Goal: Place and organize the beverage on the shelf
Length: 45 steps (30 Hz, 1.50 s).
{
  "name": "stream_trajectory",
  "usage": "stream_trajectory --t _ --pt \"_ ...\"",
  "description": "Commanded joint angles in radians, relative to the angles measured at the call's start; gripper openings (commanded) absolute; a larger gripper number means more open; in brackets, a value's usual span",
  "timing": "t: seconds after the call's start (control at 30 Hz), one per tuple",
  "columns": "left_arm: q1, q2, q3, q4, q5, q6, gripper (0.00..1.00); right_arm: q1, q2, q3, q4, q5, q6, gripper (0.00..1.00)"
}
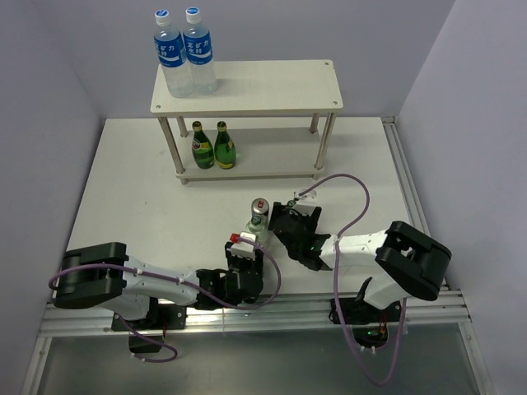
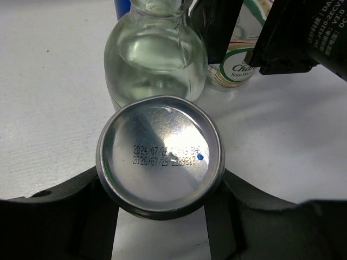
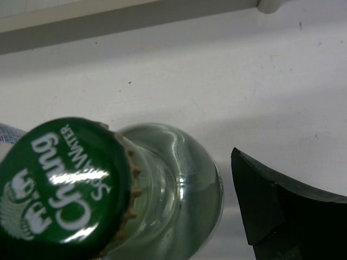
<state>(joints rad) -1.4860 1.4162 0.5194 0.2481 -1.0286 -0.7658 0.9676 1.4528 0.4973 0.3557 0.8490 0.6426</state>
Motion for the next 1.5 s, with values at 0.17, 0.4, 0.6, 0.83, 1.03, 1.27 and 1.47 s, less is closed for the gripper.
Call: stream_trajectory --t 0.17,0.4,0.6,0.83,1.03,1.27,1.47 --pt "0.003 -0.002 -0.010 -0.027 0.007 -0.010 0.00 -0.006 0.092 0.009 0.160 0.156 -0.015 0.79" --pt "0.006 -0.022 -0.035 -0.016 0.005 -0.020 0.00 -0.001 0.083 0.014 0.103 0.194 0.022 0.22" --pt "0.007 -0.031 -0.058 -0.003 0.004 -0.046 0.00 0.014 -0.113 0.053 -0.082 0.193 0.014 0.00" --pt "0.007 -0.033 -0.059 -0.007 -0.002 -0.052 0.00 0.033 -0.467 0.180 -0.218 0.240 -0.168 0.00" --pt "0.007 -0.042 -0.068 0.010 -0.001 -0.047 0.00 0.023 -0.496 0.482 -0.233 0.156 -0.460 0.00" --pt "0.007 -0.031 -0.056 0.043 0.038 -0.010 0.00 -0.146 -0.309 0.933 -0.411 -0.215 -0.601 0.00" --pt "0.007 -0.034 -0.042 0.017 0.068 -0.023 0.00 -0.297 -0.043 1.417 -0.688 -0.387 -0.632 0.00"
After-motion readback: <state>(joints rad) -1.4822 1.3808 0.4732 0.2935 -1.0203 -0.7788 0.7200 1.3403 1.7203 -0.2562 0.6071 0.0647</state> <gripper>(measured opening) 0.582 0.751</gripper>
